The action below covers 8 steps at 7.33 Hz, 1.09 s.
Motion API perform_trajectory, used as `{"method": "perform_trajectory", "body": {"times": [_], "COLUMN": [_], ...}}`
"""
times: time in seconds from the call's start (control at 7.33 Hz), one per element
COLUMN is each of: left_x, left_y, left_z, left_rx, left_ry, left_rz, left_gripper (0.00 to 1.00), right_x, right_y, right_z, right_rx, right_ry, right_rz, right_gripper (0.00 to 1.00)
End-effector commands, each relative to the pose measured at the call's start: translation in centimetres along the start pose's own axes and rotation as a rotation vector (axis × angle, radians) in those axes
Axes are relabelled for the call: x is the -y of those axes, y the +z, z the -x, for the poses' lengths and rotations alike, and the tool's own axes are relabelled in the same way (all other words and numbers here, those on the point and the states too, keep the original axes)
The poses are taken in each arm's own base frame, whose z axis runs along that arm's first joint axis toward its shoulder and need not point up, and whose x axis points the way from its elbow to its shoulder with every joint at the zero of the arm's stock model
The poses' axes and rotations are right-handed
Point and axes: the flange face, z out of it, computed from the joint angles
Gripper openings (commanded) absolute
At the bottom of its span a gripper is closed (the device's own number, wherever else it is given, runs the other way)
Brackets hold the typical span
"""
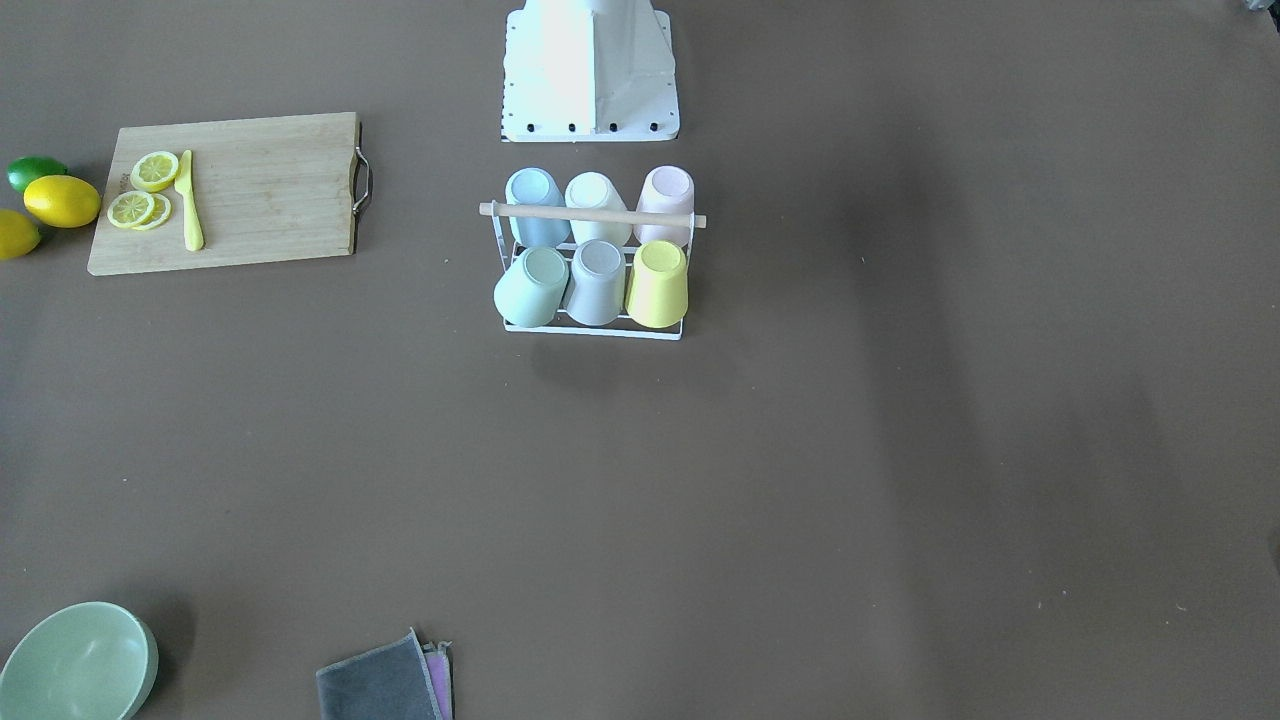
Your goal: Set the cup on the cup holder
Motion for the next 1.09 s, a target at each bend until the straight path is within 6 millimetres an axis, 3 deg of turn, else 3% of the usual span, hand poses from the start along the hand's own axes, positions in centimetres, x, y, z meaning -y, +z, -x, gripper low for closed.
{"method": "perform_trajectory", "body": {"times": [0.0, 0.27, 0.55, 0.82, 0.95], "left_x": [-0.4, -0.6, -0.7, -0.6, -0.6], "left_y": [-0.9, 0.3, 1.0, 1.0, 1.0], "left_z": [-0.5, 1.0, 1.8, 1.8, 1.8], "left_rx": [0.062, 0.066, 0.065, 0.063, 0.063], "left_ry": [0.022, -0.004, -0.014, -0.011, -0.009], "left_rz": [-0.023, 0.001, 0.014, 0.012, 0.012], "left_gripper": [0.98, 0.98, 0.98, 0.98, 0.98], "right_x": [0.0, 0.3, 0.4, -0.1, -0.2], "right_y": [0.0, -0.3, -1.9, -4.2, -4.2], "right_z": [0.0, 0.4, 1.9, 5.3, 5.9], "right_rx": [0.001, 0.000, -0.004, 0.000, 0.000], "right_ry": [-0.007, -0.019, -0.050, -0.119, -0.133], "right_rz": [-0.001, -0.007, -0.039, -0.083, -0.083], "right_gripper": [1.00, 1.00, 1.00, 1.00, 1.00]}}
